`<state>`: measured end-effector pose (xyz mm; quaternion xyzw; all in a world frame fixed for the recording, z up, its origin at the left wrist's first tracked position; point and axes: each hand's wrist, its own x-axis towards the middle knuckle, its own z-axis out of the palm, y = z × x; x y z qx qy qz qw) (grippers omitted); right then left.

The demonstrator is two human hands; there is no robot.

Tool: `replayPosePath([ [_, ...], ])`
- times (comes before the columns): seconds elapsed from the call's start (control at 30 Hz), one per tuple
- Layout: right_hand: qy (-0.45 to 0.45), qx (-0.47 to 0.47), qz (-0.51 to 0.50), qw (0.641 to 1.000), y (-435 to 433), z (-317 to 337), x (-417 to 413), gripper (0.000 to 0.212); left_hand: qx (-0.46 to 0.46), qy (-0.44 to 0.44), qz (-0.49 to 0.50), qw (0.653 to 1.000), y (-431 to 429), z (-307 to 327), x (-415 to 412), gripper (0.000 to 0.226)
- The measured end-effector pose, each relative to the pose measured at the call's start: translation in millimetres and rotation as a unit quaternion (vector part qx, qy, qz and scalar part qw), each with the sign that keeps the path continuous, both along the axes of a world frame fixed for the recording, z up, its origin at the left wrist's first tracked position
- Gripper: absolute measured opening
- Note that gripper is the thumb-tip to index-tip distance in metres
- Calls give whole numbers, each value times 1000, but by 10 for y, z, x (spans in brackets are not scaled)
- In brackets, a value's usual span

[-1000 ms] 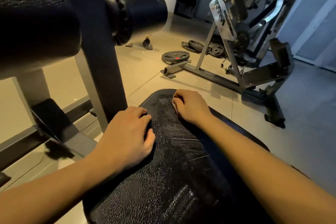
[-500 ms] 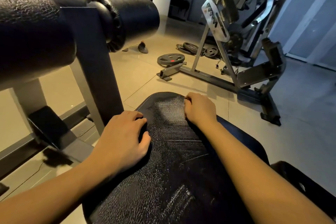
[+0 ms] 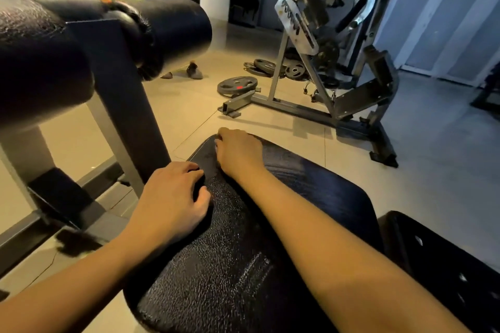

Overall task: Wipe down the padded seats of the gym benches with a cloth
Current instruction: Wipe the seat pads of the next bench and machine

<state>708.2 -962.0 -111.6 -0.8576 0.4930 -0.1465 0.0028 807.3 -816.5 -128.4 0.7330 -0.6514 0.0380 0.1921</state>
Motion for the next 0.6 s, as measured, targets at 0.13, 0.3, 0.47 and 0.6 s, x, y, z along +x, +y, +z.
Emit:
replayPosePath([
  [0.13,-17,4,-150,989,-189,-38,-866,22,1,4,1,1000,5,-9,-1,45],
  [0.3,7,-13,-262,965,-174,-38,-1445,19,-2,6,4,1000,-11,-20,-19,47],
  [0.47,-54,20,-114,992,143,-42,-403,25,-5,12,1,1000,10,8,-17,49],
  [0.6,-33,37,-43,998,298,-27,-191,27,8,9,-2,1000,36,38,-26,49],
])
